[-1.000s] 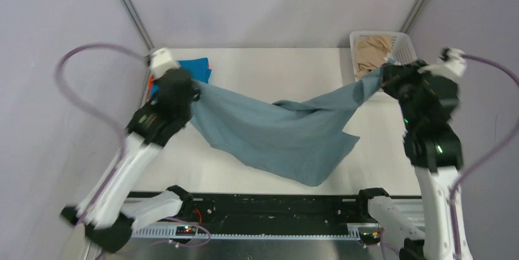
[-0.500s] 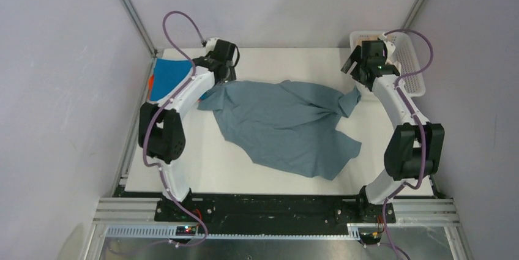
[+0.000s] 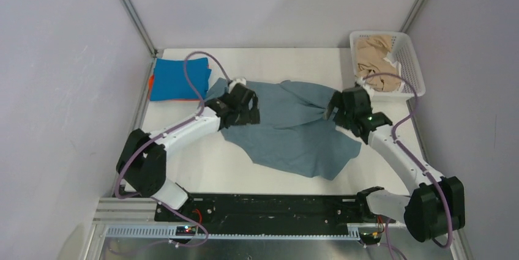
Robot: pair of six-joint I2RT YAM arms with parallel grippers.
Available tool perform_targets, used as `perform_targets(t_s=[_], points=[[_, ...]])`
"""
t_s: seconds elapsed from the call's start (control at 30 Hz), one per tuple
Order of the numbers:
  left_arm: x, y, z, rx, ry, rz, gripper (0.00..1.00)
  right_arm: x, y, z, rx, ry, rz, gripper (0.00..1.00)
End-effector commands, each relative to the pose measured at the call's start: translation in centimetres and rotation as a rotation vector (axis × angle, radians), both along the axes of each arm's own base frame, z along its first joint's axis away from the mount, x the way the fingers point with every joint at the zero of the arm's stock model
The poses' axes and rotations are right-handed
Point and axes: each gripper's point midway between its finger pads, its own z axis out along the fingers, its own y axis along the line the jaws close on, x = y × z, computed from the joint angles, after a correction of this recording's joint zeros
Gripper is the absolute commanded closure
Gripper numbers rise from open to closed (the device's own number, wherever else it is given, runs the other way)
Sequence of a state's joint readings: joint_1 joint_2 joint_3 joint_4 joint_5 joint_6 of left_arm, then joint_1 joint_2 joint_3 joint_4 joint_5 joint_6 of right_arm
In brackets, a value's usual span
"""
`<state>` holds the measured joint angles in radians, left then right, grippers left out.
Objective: Fold and stack the t-shirts
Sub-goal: Flatten out the tshirt
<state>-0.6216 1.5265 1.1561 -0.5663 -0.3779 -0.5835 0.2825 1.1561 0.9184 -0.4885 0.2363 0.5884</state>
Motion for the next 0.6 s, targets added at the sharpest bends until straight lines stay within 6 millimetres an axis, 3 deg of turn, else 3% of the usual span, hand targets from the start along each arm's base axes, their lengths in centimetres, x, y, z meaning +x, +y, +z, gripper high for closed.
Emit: perform_targets(t_s=[0.0, 0.23, 0.37, 0.43, 0.5, 0.53, 0.57], points=[[-2.0, -5.6, -2.4, -0.254, 0.054, -0.105, 0.00, -3.7, 1.7, -6.2, 0.084, 0.155, 0.023, 0.01], [-1.2, -5.5, -7.7, -0.207, 0.150, -0.070, 0.00, -6.6, 6.0, -11.1, 0.060, 0.283, 0.184, 0.01], [1.3, -3.3, -10.1, -0.216, 0.211, 0.012, 0.00, -8.9, 9.8, -13.5, 0.095, 0.364, 0.315, 0.01], [2.4, -2.3, -11.0, -0.230, 0.236, 0.045, 0.00, -10.1, 12.2, -14.1, 0.130, 0.392, 0.387, 0.01], [4.0, -1.2, -11.1, -0.232, 0.228, 0.080, 0.00, -12.0, 15.8, -14.6, 0.176, 0.412, 0.502, 0.01], [4.6, -1.5, -11.2, -0.256, 0.238, 0.075, 0.00, -11.9, 17.6, -14.1, 0.222, 0.380, 0.541, 0.01], [5.6, -0.8, -11.0, -0.269, 0.233, 0.092, 0.00, -13.4, 19.8, -14.1, 0.260, 0.404, 0.624, 0.01]])
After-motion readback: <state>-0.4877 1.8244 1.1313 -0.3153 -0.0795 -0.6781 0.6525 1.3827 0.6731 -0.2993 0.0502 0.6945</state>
